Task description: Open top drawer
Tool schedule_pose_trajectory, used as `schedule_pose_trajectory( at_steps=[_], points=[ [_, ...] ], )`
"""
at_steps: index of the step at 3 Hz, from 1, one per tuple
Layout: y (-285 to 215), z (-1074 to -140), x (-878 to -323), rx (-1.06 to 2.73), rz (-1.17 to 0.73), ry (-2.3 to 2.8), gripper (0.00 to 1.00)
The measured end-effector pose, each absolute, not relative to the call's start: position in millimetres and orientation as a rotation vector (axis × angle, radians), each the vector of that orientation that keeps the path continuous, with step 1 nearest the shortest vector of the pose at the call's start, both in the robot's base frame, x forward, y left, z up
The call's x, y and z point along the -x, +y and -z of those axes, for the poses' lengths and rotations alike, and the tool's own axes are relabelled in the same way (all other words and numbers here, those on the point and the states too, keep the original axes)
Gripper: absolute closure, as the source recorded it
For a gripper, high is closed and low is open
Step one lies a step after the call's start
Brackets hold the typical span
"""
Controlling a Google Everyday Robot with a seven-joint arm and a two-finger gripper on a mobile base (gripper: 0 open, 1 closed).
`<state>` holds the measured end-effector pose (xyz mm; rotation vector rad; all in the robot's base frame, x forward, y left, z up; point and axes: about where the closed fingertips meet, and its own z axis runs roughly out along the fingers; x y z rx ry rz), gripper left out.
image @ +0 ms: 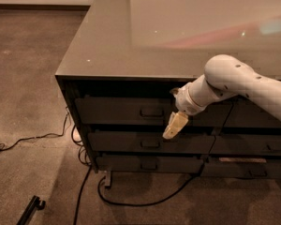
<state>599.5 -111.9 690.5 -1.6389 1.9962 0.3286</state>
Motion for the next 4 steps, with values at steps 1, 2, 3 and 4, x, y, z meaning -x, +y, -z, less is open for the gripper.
schedule_pose_trajectory(
  at_steps=[1,2,3,4],
  points=[
    [-114,-683,-612,1.637,-0.314,2.007,0.0],
    [-116,-675,-617,1.644,-0.3,2.022,0.0],
    [-119,-667,-613,1.671,-0.296,2.044,0.25],
    [-118,-665,-605,1.698,-0.304,2.043,0.48]
  ],
)
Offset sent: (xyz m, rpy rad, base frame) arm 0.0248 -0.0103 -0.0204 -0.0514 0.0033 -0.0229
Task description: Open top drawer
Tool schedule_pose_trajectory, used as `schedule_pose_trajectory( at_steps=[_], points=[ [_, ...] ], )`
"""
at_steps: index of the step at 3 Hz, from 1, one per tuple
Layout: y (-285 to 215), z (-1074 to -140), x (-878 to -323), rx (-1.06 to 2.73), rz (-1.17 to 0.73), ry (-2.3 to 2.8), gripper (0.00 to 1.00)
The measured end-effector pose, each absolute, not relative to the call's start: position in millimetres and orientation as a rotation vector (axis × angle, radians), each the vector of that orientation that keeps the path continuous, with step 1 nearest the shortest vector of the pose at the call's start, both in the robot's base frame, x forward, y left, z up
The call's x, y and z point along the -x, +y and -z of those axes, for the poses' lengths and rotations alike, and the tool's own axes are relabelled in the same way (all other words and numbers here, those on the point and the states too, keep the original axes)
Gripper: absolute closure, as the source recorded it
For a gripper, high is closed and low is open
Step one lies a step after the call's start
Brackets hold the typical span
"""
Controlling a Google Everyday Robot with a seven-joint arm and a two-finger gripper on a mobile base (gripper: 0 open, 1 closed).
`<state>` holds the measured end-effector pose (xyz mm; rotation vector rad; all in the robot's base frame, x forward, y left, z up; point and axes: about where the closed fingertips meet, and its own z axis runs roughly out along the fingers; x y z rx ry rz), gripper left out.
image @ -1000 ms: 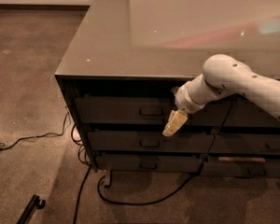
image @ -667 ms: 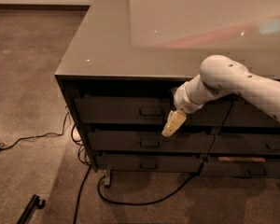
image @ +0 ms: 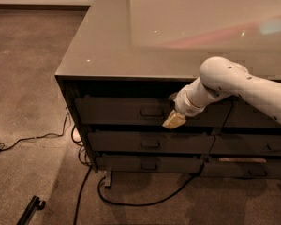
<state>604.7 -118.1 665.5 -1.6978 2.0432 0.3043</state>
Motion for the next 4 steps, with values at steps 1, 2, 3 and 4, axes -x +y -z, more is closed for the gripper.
schedule_pose_trajectory(
  at_steps=[1,2,3,4],
  points=[
    [-116,-669,-599,1.713,-0.32,2.039,0.71],
    [-116,-677,-599,1.713,-0.32,2.039,0.95],
    [-116,-678,-599,1.713,-0.32,2.039,1.0],
    [-117,-683,-588,1.737,-0.326,2.044,1.0]
  ],
)
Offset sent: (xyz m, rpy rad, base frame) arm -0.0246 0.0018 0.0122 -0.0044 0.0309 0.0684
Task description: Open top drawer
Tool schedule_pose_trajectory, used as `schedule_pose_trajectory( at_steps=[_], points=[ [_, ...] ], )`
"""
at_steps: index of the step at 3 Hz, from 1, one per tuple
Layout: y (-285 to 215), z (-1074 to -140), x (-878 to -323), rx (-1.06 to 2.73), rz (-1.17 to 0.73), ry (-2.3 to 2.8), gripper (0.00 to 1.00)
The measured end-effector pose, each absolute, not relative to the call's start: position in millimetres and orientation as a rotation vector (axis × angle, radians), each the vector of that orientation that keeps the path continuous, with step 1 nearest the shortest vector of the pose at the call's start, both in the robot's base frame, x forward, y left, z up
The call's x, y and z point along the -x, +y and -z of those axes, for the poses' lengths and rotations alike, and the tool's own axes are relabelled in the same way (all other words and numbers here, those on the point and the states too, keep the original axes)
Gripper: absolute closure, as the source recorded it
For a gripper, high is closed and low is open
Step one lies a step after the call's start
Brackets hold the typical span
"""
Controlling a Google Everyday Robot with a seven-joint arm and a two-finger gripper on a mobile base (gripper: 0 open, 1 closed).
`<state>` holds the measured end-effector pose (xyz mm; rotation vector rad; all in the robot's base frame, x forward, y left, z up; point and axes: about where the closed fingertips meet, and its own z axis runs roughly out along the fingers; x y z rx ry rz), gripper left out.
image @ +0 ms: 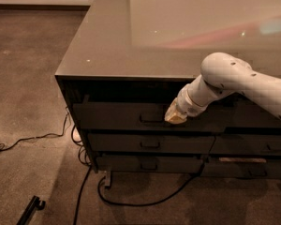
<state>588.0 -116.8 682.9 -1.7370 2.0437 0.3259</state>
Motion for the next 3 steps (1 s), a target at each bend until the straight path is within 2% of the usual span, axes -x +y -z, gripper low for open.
schedule_pose_trajectory(
  at_steps=[1,3],
  points=[
    [-116.7,-683.0,-587.8,1.737,-0.326,2.044,0.81],
    [-117.6,-691.3,-594.3,1.693,-0.349,1.992,0.35]
  ],
)
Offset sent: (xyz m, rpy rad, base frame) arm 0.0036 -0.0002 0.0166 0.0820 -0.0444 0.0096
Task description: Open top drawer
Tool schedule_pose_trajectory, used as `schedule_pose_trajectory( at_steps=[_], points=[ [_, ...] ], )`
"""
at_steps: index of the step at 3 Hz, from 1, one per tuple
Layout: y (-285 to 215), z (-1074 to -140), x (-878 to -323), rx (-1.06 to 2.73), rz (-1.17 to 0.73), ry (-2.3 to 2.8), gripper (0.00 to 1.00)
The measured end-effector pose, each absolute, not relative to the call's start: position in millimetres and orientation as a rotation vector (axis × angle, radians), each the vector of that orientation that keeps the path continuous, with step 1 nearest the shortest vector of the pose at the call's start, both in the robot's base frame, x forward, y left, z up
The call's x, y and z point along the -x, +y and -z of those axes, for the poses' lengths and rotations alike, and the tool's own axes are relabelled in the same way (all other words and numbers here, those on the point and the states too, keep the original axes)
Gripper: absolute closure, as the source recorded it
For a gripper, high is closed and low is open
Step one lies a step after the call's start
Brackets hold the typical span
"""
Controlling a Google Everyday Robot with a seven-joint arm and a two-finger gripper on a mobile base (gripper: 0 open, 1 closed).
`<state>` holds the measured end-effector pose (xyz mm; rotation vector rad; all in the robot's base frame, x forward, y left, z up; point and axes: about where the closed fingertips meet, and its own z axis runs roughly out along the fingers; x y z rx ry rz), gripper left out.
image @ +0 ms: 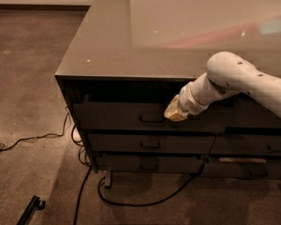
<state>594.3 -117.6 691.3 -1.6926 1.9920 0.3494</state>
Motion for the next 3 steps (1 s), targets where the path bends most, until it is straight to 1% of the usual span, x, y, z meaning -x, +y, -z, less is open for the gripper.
schedule_pose_trajectory(
  at_steps=[1,2,3],
  points=[
    [-119,-689,-602,1.676,-0.328,1.997,0.12],
    [-121,-685,-609,1.669,-0.301,2.015,0.0],
    [-119,-674,-613,1.687,-0.267,2.042,0.0]
  ],
)
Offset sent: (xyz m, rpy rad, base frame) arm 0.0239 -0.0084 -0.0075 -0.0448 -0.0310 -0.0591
